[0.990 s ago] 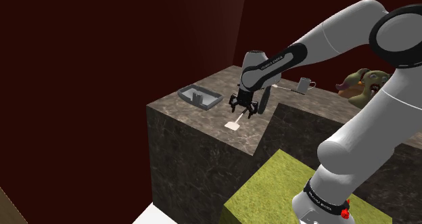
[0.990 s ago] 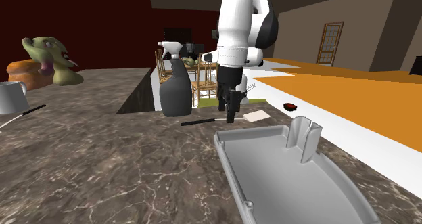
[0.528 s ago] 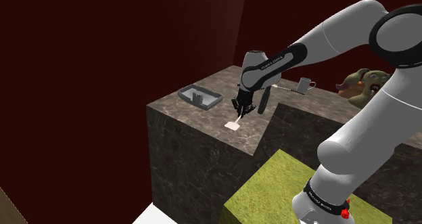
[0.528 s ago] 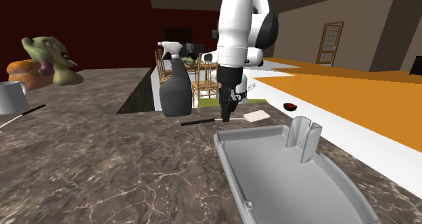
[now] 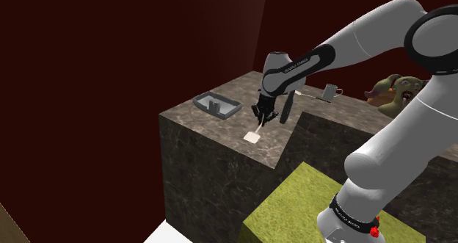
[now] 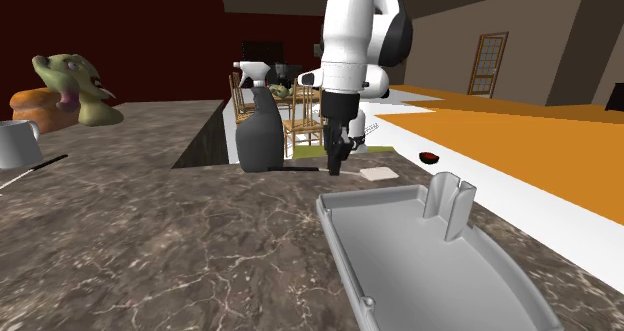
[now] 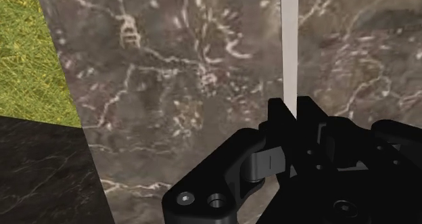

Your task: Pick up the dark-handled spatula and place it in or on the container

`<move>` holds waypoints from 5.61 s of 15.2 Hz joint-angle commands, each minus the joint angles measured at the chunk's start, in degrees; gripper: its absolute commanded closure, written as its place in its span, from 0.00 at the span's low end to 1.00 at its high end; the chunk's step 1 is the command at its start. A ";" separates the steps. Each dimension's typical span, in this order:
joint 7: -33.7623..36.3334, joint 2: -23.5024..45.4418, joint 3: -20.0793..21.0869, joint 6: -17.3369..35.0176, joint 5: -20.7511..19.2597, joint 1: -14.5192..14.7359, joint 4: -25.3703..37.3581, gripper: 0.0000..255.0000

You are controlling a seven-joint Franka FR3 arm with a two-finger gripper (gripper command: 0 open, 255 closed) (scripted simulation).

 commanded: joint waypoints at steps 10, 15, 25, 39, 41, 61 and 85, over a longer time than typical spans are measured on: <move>-1.61 -5.03 -0.55 -9.02 1.58 0.30 4.12 1.00; -2.11 -6.75 -0.80 -13.08 1.99 0.38 6.51 1.00; -2.85 -9.12 -1.25 -21.05 2.43 0.41 12.16 1.00; 5.69 9.84 3.55 -27.85 -2.11 2.36 36.98 1.00; 7.52 14.55 4.26 -29.41 -3.63 3.32 42.89 1.00; 13.93 40.75 4.55 -35.22 -11.41 11.38 73.35 1.00; 13.89 40.87 4.63 -38.06 -11.40 11.96 76.32 0.00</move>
